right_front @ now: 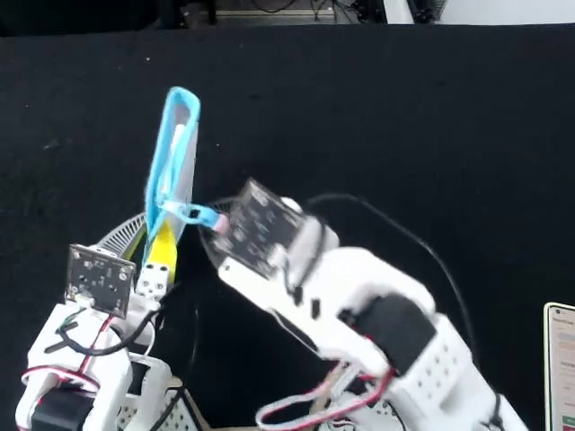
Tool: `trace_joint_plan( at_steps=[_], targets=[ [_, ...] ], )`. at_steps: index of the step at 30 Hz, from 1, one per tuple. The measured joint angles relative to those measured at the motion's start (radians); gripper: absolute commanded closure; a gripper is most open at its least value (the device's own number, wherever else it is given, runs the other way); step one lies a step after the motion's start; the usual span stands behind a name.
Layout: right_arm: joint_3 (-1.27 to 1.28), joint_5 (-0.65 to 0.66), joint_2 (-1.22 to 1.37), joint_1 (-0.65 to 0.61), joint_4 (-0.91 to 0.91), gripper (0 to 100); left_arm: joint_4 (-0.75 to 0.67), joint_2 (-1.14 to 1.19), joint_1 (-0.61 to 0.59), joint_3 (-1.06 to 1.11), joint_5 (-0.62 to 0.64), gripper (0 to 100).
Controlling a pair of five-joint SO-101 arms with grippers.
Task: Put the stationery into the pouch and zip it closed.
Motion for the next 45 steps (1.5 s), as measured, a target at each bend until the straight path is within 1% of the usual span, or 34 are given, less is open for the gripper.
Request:
trace_joint_plan(
  at_steps=[4, 7, 10, 14, 15, 17, 20, 23, 25, 29, 39, 45],
  targets=[
    [0.176, -0.003, -0.193, 0.043, -0.068, 98.8, 0.097, -0.009, 0.000, -0.034, -0.081, 97],
    [0.296, -0.009, -0.302, 0.083, -0.138, 98.8, 0.144, -0.011, 0.000, -0.051, -0.127, 97],
    [0.390, -0.068, -0.350, 0.129, -0.199, 98.8, 0.176, -0.011, 0.002, -0.060, -0.161, 97],
    [0.445, -0.117, -0.364, 0.164, -0.241, 98.5, 0.195, -0.011, 0.002, -0.061, -0.196, 97],
    [0.451, -0.121, -0.368, 0.166, -0.244, 97.5, 0.195, -0.011, 0.002, -0.061, -0.201, 97],
    [0.453, -0.121, -0.370, 0.164, -0.244, 92.1, 0.195, -0.011, 0.002, -0.061, -0.203, 97],
    [0.453, -0.098, -0.370, 0.106, -0.198, 84.4, 0.203, -0.012, 0.017, -0.061, -0.203, 97],
    [0.454, -0.040, -0.379, 0.009, -0.133, 83.2, 0.209, -0.012, 0.068, -0.061, -0.201, 97],
    [0.454, -0.023, -0.381, -0.026, -0.112, 83.2, 0.209, -0.012, 0.100, -0.061, -0.203, 97],
    [0.454, -0.015, -0.381, -0.040, -0.112, 83.2, 0.209, -0.012, 0.121, -0.061, -0.201, 97],
    [0.454, -0.015, -0.390, -0.048, -0.112, 83.2, 0.203, -0.014, 0.127, -0.025, -0.204, 97],
    [0.454, -0.015, -0.390, -0.138, -0.106, 83.2, 0.201, -0.014, 0.129, -0.017, -0.204, 97]
  ],
)
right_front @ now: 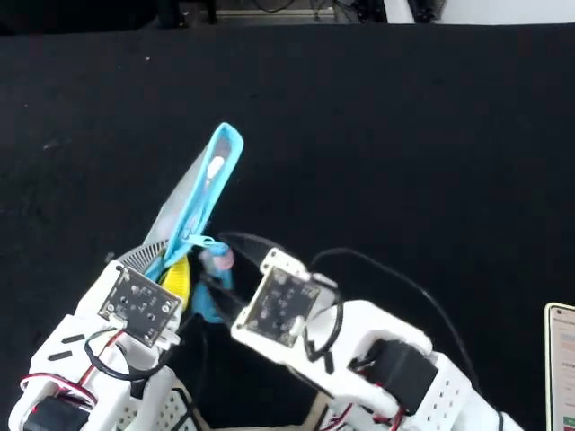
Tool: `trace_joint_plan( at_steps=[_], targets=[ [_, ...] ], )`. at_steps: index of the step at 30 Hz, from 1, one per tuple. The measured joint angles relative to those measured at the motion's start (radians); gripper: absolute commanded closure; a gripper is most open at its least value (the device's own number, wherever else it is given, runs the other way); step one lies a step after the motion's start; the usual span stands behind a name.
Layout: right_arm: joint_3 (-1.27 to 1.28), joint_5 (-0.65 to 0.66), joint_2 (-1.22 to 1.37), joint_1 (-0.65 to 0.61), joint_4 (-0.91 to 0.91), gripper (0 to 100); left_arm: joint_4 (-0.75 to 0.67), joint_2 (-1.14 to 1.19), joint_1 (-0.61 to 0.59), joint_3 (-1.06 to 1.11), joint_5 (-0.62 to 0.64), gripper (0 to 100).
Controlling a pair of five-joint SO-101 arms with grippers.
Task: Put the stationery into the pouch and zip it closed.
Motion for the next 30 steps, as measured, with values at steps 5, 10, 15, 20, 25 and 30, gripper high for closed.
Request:
trace_joint_plan(
  at_steps=[5, 10, 15, 20, 25, 30],
  targets=[
    [0.000, 0.000, 0.000, -0.020, 0.000, 83.2, 0.015, 0.000, 0.000, 0.000, -0.002, 97],
    [-0.041, 0.000, -0.002, -0.020, 0.051, 83.3, 0.043, 0.000, 0.000, 0.002, -0.002, 97],
    [-0.044, 0.000, -0.002, -0.020, 0.052, 89.0, 0.043, 0.000, 0.000, 0.002, -0.002, 97],
    [-0.063, 0.005, -0.002, -0.020, 0.052, 90.7, 0.043, 0.000, 0.000, 0.002, -0.002, 97],
    [-0.063, 0.005, -0.002, -0.020, 0.052, 91.0, 0.043, 0.000, 0.000, 0.002, -0.002, 97],
    [-0.063, 0.005, -0.002, -0.014, 0.051, 90.7, 0.043, 0.000, 0.000, 0.002, -0.002, 97]
  ],
)
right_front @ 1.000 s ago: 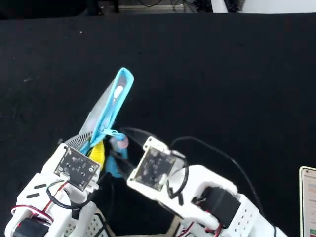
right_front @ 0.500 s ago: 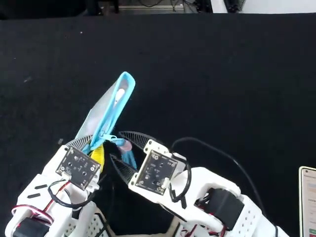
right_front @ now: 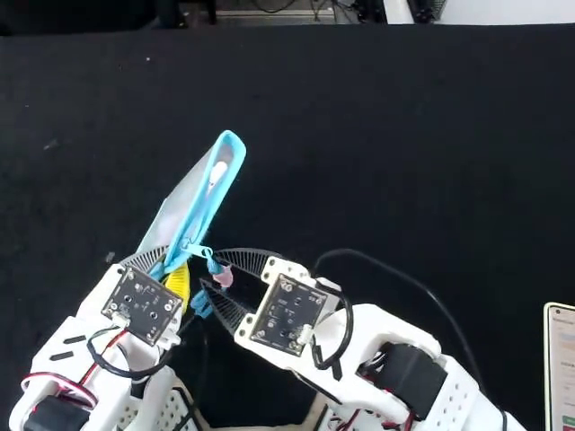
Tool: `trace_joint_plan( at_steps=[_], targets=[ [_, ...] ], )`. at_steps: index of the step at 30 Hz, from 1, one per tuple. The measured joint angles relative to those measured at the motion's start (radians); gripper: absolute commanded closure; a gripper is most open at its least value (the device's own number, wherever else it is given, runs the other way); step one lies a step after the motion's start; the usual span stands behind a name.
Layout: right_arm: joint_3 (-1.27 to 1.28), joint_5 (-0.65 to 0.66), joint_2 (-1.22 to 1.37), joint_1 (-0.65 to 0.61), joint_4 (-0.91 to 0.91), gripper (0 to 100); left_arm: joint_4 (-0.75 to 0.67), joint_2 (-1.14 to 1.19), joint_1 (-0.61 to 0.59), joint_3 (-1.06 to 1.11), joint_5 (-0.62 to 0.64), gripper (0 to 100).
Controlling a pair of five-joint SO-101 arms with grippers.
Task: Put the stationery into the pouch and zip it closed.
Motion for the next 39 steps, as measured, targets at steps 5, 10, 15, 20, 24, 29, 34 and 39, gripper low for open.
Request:
trace_joint_plan(
  at_steps=[5, 10, 15, 20, 24, 29, 34, 39],
  targets=[
    [0.002, 0.000, 0.002, 0.087, -0.064, 91.0, 0.000, 0.000, 0.000, 0.000, 0.000, 97],
    [0.011, 0.000, 0.002, 0.097, -0.087, 95.3, 0.000, 0.000, 0.000, 0.000, 0.000, 97],
    [0.011, 0.000, 0.002, 0.098, -0.091, 93.9, 0.000, 0.000, 0.000, 0.000, 0.000, 97],
    [0.012, 0.000, 0.002, 0.097, -0.074, 88.4, 0.000, 0.000, 0.000, 0.000, 0.000, 97],
    [0.012, 0.002, 0.002, 0.052, -0.054, 88.1, 0.000, 0.000, 0.000, 0.000, 0.000, 97],
    [0.012, 0.000, 0.002, 0.043, -0.052, 88.1, 0.000, 0.000, 0.000, 0.000, 0.000, 97],
    [0.038, 0.000, 0.000, 0.043, -0.074, 88.3, 0.000, 0.000, 0.000, 0.000, 0.000, 97],
    [0.048, 0.000, 0.002, 0.043, -0.083, 99.2, 0.000, 0.000, 0.000, 0.000, 0.000, 97]
  ],
)
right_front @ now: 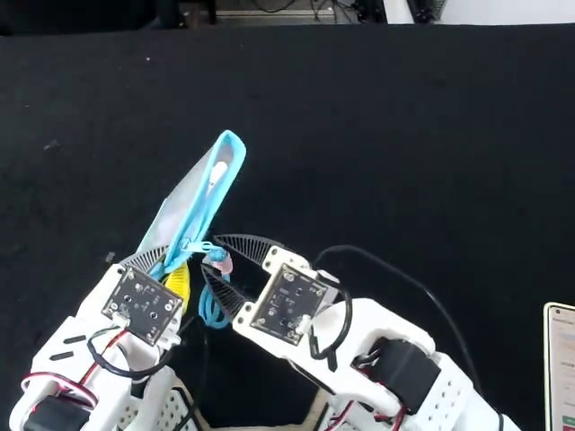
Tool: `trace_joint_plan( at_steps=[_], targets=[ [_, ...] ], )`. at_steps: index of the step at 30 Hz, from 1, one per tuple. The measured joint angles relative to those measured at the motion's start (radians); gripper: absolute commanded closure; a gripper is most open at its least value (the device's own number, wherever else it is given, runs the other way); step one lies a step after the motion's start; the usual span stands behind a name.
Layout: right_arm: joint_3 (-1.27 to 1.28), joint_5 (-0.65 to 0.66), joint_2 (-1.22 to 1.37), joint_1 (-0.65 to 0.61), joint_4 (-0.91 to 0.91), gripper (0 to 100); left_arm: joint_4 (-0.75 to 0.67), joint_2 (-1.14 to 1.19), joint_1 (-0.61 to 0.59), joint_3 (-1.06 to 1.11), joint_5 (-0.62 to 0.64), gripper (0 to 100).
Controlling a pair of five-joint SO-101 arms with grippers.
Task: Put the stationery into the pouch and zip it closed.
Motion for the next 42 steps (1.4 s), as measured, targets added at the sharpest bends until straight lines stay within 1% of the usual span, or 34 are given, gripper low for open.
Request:
trace_joint_plan(
  at_steps=[9, 13, 16, 21, 31, 36, 42],
  targets=[
    [0.000, 0.000, 0.000, 0.011, -0.003, 98.8, 0.002, 0.000, 0.000, 0.000, 0.000, 97],
    [0.000, 0.002, 0.000, 0.103, -0.015, 98.8, 0.002, 0.000, 0.000, 0.002, 0.000, 97],
    [-0.002, -0.003, 0.000, 0.173, -0.057, 98.8, 0.000, 0.000, 0.000, 0.003, 0.000, 97],
    [0.051, -0.104, 0.000, 0.272, -0.167, 98.8, 0.000, 0.000, 0.002, 0.005, 0.000, 97],
    [0.153, -0.204, 0.002, 0.431, -0.359, 98.8, -0.002, 0.000, 0.008, 0.017, 0.000, 97],
    [0.192, -0.224, 0.002, 0.483, -0.434, 98.7, -0.002, 0.000, 0.015, 0.020, 0.000, 97],
    [0.193, -0.224, 0.005, 0.488, -0.443, 98.7, -0.002, 0.000, 0.069, 0.023, 0.000, 97]
  ],
)
